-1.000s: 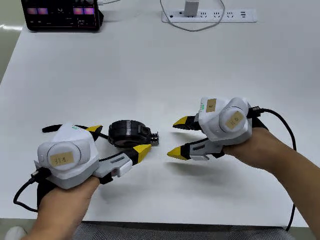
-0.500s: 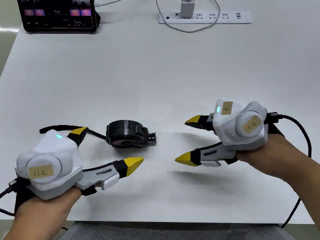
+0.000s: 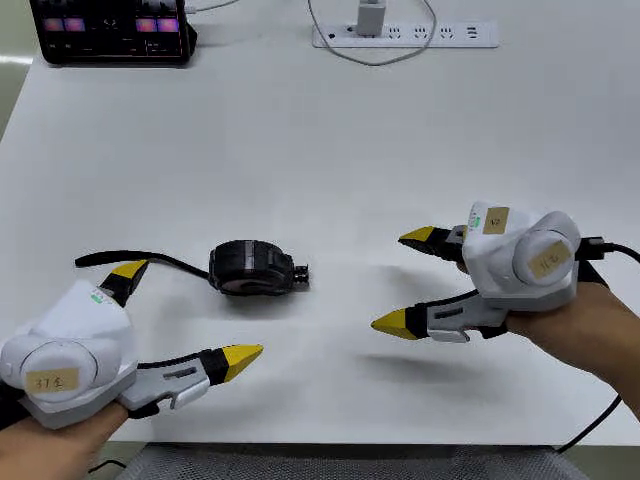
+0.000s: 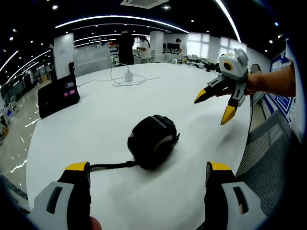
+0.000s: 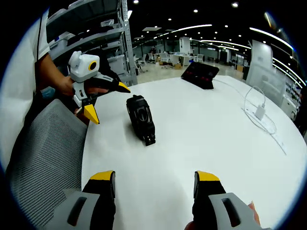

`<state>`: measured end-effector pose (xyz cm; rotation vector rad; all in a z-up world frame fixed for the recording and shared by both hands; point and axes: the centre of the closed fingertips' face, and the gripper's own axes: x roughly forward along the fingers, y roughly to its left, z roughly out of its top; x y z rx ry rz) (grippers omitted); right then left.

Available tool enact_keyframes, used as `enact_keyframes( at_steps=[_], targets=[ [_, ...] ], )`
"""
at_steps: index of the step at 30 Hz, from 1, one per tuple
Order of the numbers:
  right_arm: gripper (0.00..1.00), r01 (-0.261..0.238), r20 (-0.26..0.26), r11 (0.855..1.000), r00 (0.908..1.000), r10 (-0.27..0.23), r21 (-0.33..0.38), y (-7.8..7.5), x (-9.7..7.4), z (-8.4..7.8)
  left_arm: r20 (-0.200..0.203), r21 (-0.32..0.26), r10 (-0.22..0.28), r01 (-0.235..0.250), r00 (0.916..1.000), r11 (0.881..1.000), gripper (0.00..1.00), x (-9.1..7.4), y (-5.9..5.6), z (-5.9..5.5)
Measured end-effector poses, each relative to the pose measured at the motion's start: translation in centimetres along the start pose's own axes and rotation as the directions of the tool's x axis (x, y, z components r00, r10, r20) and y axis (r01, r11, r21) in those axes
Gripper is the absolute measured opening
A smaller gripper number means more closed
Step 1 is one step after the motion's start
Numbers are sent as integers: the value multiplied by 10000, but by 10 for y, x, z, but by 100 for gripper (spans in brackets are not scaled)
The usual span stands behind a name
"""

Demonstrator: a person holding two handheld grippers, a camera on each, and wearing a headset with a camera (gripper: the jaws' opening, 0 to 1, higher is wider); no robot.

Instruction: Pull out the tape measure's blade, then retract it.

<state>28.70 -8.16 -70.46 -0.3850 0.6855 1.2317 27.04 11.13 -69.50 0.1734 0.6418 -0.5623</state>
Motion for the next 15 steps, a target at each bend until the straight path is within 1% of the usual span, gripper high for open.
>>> enact_keyframes(
  at_steps=[2, 3, 7, 9, 10, 12, 14, 15],
  targets=[
    [67, 34, 25, 10000, 10000, -34, -20, 1, -3, -2, 29, 158, -28, 27, 10000, 9999, 99, -2, 1, 0],
    [68, 74, 20, 10000, 10000, -74, 6, 1, -6, -3, 26, 341, -70, 69, 10000, 9994, 99, -3, 1, 1],
    [70, 131, 59, 9999, 9999, -132, 106, 3, -13, -8, -93, 458, -210, 214, 9997, 9987, 99, -7, -1, -1],
    [71, 136, 11, 9998, 9999, -136, 173, 5, -15, -11, 32, 578, -255, 253, 9997, 9980, 99, -10, -1, 1],
    [72, 148, -13, 9996, 9999, -148, 234, 6, -17, -13, -31, 671, -289, 291, 9996, 9973, 99, -10, -1, 0],
    [72, 177, -45, 9995, 9998, -176, 248, 7, -20, -16, 43, 677, -364, 360, 9993, 9971, 99, -12, -2, 0],
    [73, 265, -1, 9989, 9996, -266, 376, 6, -23, -18, 38, 636, -548, 545, 9985, 9965, 99, -13, -4, -1],
    [73, 275, 46, 9984, 9996, -278, 496, 6, -25, -19, 135, 569, -673, 664, 9976, 9962, 99, -14, -4, -1]
  ],
)
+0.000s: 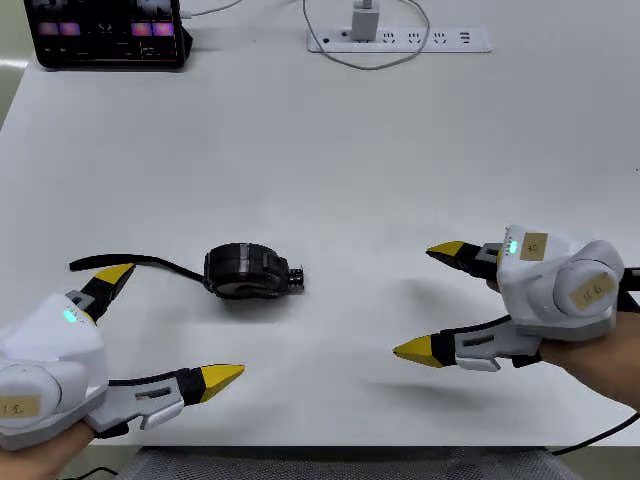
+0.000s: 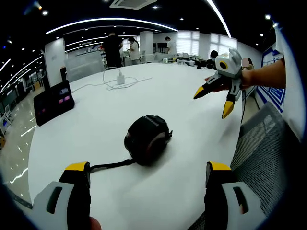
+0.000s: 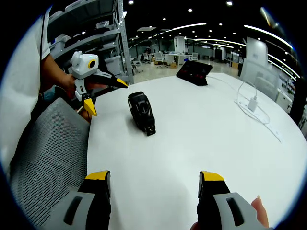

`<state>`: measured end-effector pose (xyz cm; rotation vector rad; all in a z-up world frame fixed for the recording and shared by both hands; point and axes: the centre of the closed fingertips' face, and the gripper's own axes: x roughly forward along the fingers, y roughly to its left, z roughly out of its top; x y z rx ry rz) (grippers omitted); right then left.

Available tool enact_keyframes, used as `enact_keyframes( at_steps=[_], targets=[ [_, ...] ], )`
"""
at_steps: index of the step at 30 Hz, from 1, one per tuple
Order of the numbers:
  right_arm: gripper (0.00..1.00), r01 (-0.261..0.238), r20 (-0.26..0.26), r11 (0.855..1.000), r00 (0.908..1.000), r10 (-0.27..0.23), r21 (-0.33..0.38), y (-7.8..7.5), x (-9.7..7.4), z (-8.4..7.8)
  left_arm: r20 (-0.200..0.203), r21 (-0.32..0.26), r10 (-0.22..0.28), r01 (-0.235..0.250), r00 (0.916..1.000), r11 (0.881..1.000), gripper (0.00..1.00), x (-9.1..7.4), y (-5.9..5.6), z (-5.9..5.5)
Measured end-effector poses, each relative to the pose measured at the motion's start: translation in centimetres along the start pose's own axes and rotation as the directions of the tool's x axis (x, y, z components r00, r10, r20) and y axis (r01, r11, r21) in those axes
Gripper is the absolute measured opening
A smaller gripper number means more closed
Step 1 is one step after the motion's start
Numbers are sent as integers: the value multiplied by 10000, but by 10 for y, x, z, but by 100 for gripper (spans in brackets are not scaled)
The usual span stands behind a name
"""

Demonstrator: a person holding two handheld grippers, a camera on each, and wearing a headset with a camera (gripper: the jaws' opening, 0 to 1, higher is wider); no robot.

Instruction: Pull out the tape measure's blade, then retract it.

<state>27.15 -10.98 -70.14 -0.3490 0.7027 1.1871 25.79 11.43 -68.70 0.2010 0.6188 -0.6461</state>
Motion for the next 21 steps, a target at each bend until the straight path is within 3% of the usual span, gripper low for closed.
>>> enact_keyframes(
  at_steps=[21],
  targets=[
    [78, 522, -161, 9976, 9985, -515, 451, 0, -37, -22, -588, 493, -429, 458, 9973, 9977, 99, -22, -3, -14]
  ],
)
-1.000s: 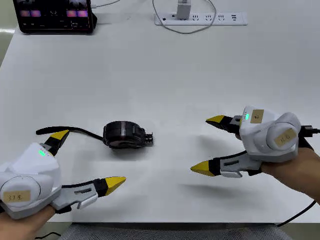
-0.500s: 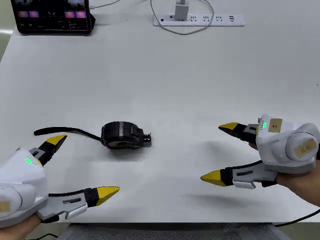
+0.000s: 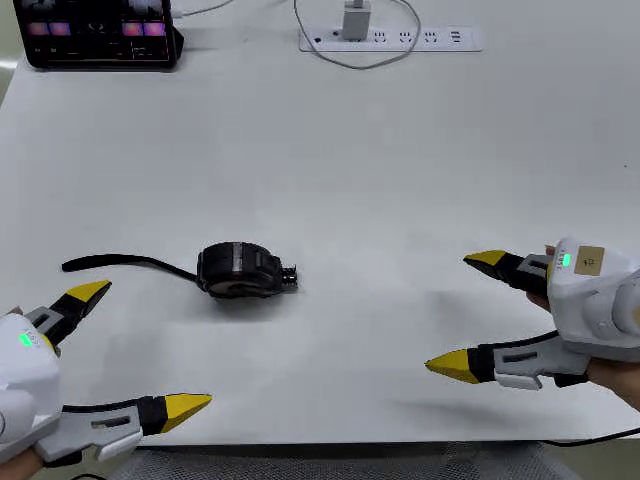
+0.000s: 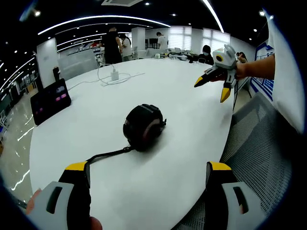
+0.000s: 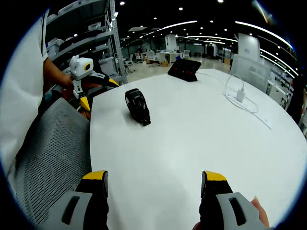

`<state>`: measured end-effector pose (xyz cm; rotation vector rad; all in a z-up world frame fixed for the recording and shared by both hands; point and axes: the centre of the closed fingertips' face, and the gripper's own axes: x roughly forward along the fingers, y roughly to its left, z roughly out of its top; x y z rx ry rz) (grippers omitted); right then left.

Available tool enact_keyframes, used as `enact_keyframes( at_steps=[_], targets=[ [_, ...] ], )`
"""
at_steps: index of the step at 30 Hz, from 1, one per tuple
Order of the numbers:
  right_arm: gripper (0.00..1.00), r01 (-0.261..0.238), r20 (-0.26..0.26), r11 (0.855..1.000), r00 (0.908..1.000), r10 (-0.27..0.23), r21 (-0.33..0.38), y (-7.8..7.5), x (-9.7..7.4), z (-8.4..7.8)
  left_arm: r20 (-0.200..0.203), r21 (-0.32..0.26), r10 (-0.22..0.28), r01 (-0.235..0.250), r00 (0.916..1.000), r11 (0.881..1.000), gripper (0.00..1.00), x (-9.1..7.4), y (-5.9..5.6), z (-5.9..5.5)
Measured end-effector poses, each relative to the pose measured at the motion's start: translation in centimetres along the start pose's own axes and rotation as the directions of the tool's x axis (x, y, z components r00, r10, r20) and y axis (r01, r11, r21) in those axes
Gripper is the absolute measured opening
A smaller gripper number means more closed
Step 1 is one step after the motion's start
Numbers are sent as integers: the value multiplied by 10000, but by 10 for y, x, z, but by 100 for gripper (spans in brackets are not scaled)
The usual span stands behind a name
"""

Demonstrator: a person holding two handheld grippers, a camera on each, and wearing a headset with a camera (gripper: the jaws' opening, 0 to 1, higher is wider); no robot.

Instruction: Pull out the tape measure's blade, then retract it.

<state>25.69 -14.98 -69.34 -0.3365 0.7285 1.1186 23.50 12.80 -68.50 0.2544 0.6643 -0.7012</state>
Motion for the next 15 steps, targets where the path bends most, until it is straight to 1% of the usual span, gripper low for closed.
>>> enact_keyframes(
  at_steps=[7, 12, 15],
  targets=[
    [81, 133, 44, 9999, 9999, -134, 55, 0, -6, -9, 5, 135, -84, 84, 10000, 9999, 99, -3, -1, 1],
    [85, 241, 266, 9996, 9993, -244, 143, -1, -8, -10, -3, 116, -142, 142, 9999, 9998, 99, -5, -1, 0],
    [85, 304, 416, 9993, 9986, -312, 205, -1, -10, -9, 6, 102, -140, 140, 9999, 9999, 99, -5, 0, -1]
  ],
)
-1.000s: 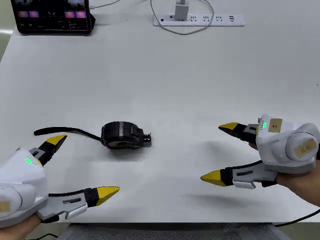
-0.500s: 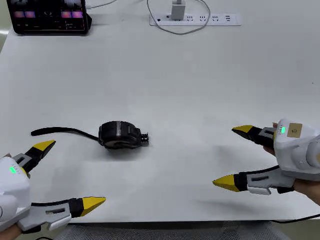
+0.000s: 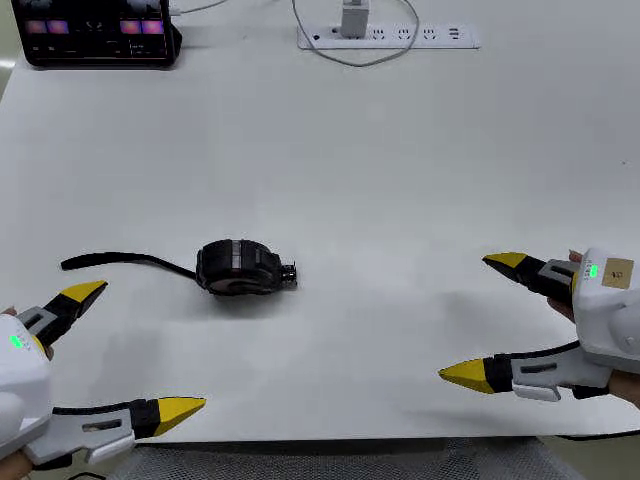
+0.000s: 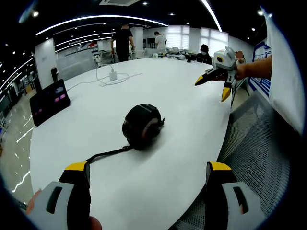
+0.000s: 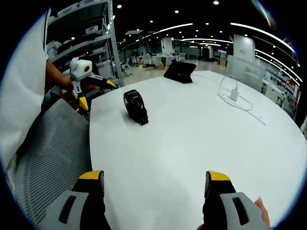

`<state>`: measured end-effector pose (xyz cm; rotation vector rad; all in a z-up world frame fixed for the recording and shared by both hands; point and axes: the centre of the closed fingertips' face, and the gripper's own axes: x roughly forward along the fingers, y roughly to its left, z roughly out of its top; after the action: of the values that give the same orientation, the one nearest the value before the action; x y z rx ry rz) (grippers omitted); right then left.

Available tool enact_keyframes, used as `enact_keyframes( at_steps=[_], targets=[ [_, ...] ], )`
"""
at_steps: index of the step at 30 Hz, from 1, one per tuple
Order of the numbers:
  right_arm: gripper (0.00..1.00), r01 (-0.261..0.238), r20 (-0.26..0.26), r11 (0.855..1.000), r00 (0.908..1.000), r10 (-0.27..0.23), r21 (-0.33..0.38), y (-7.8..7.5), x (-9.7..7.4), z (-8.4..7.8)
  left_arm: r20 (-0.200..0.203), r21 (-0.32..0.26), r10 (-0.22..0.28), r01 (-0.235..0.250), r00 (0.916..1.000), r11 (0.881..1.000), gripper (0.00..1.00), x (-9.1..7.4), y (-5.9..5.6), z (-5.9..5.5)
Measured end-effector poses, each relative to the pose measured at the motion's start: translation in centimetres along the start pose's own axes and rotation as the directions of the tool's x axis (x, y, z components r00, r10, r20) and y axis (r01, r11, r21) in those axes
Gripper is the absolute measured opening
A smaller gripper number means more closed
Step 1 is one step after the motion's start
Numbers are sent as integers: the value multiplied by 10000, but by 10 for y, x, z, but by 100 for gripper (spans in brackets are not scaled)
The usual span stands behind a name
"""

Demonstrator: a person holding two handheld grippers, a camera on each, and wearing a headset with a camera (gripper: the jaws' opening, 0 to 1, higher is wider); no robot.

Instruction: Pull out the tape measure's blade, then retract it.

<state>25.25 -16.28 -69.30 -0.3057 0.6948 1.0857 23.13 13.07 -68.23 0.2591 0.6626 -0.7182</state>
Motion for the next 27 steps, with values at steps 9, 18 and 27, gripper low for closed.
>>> enact_keyframes(
  at_steps=[9, 18, 27],
  targets=[
    [88, 105, 394, 9999, 9992, -106, 18, 3, -3, 8, 54, -23, -36, 36, 10000, 10000, 99, -2, 1, 0],
    [90, 82, 342, 10000, 9994, -83, 55, 10, 0, 3, 91, -9, -24, 24, 10000, 10000, 99, -4, 6, 0],
    [92, -41, 258, 9997, 9997, 35, 253, 13, 1, -2, 79, 148, 75, -76, 9999, 9999, 99, -4, 7, 0]
  ],
)
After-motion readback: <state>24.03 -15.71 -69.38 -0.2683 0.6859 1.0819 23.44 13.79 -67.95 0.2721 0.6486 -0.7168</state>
